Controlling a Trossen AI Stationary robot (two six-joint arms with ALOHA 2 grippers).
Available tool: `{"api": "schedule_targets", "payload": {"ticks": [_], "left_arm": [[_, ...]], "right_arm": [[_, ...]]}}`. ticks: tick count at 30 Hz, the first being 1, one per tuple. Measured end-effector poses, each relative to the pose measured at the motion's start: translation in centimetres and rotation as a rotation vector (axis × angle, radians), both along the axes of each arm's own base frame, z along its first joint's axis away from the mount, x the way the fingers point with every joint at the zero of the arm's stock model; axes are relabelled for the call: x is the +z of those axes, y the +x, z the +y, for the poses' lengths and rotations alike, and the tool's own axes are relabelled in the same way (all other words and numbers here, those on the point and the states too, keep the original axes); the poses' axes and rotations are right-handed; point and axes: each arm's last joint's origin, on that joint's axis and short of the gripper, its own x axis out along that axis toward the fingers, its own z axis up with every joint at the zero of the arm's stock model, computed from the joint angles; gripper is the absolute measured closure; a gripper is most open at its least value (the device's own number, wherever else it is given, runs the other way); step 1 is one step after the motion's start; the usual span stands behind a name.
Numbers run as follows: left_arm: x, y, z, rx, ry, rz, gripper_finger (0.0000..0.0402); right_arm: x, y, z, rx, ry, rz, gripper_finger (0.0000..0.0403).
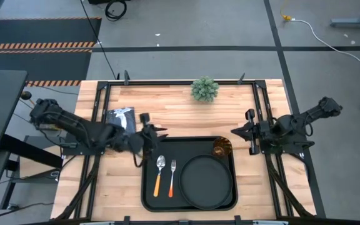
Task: Pick and place plate/cup/fork/spoon on tray
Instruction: Return to Home Position
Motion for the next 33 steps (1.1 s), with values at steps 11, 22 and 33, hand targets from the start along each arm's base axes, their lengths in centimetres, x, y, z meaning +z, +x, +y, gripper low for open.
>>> {"api": "schedule_targets", "payload": {"ticks": [11,22,33], "left_arm": [[-3.8,-3.4,5.3,-0.012,-0.157,-0.182,0.0296],[-4.7,-9.2,6.8,0.052,-0.138,-0.307,0.0296],[-7.2,-14.0,7.8,0.070,-0.143,-0.425,0.0296]], "right_arm": [[-0.7,-0.6,-1.8,0.007,0.002,-0.017,0.0401],[-1.4,-1.1,-3.1,-0.087,0.016,0.008,0.0400],[-3.9,-0.8,-3.7,-0.218,0.046,-0.093,0.0394]]}}
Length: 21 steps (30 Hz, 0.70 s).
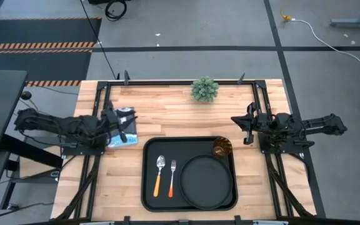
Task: Pick and place plate/cup/fork/spoon on tray
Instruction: Return to Home Position
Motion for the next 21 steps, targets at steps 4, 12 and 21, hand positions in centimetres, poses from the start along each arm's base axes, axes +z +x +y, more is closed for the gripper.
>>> {"api": "schedule_targets", "payload": {"ticks": [4,12,21], "left_arm": [[-0.2,-1.4,0.2,-0.028,-0.021,-0.068,0.0296],[-0.8,-3.3,0.6,-0.036,-0.055,-0.121,0.0296],[-0.8,-4.8,0.9,-0.037,-0.082,-0.166,0.0296]], "right_arm": [[0.0,0.0,0.0,0.002,0.010,-0.002,0.0395],[-0.3,0.1,0.0,0.000,0.003,0.030,0.0394],[-1.0,0.2,0.0,0.004,0.061,0.089,0.0394]]}}
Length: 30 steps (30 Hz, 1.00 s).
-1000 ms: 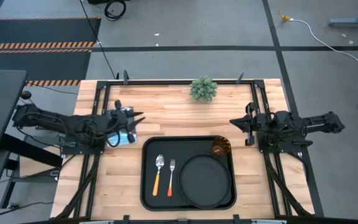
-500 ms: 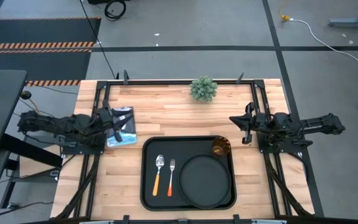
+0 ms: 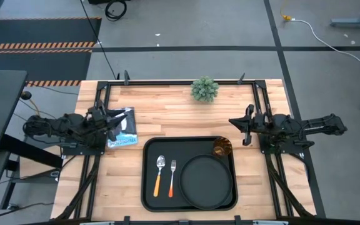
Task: Pick and place plate/cup/fork/spoon on tray
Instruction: Return to Home Position
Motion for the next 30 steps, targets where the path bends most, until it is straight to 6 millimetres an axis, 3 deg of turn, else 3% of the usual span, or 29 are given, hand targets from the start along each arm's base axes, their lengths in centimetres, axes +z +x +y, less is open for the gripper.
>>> {"api": "schedule_targets", "payload": {"ticks": [7,15,23,30], "left_arm": [[0.3,-0.6,-0.1,-0.084,-0.052,-0.078,0.0296],[1.4,-0.6,-0.5,-0.229,-0.042,-0.182,0.0296],[-1.1,0.7,-1.2,-0.389,-0.017,-0.320,0.0296],[-1.5,0.7,-1.6,-0.544,-0.042,-0.334,0.0296]], "right_arm": [[-0.5,0.0,-0.2,-0.051,0.128,0.018,0.0394],[-0.4,0.0,-0.2,-0.051,0.132,0.005,0.0394],[-0.4,0.0,-0.2,-0.052,0.130,0.006,0.0394],[-0.4,0.0,-0.2,-0.052,0.130,0.006,0.0394]]}}
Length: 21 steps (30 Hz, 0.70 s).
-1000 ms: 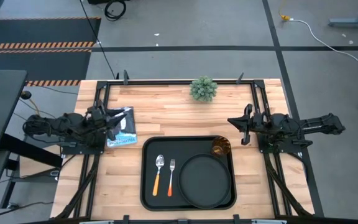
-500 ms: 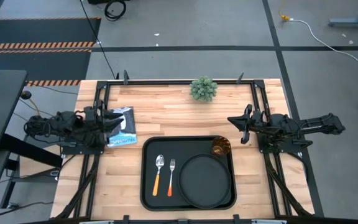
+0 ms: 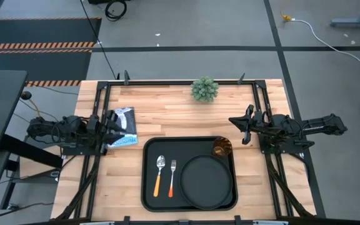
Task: Pick and place plate/cup/fork/spoon on tray
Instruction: Return to Home Position
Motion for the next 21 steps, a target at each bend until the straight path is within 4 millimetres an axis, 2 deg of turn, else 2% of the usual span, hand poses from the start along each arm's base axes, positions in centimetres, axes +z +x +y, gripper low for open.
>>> {"api": "schedule_targets", "payload": {"ticks": [6,9,12,17,21], "left_arm": [[0.0,-0.4,-0.5,-0.201,-0.016,-0.021,0.0296],[-1.4,0.1,-0.7,-0.266,-0.041,0.023,0.0296],[-3.0,0.5,-0.8,-0.289,-0.078,0.056,0.0296],[-2.9,0.5,-0.8,-0.290,-0.068,0.047,0.0296],[-3.2,0.6,-0.8,-0.307,-0.130,0.086,0.0296]], "right_arm": [[0.0,0.0,0.0,0.000,0.000,0.001,0.0394],[0.0,0.0,0.0,0.000,0.000,0.001,0.0394],[0.0,0.0,0.0,0.000,0.000,0.001,0.0394],[0.0,0.0,0.0,0.001,0.000,0.001,0.0394],[0.0,0.0,0.0,0.001,0.000,0.000,0.0394]]}}
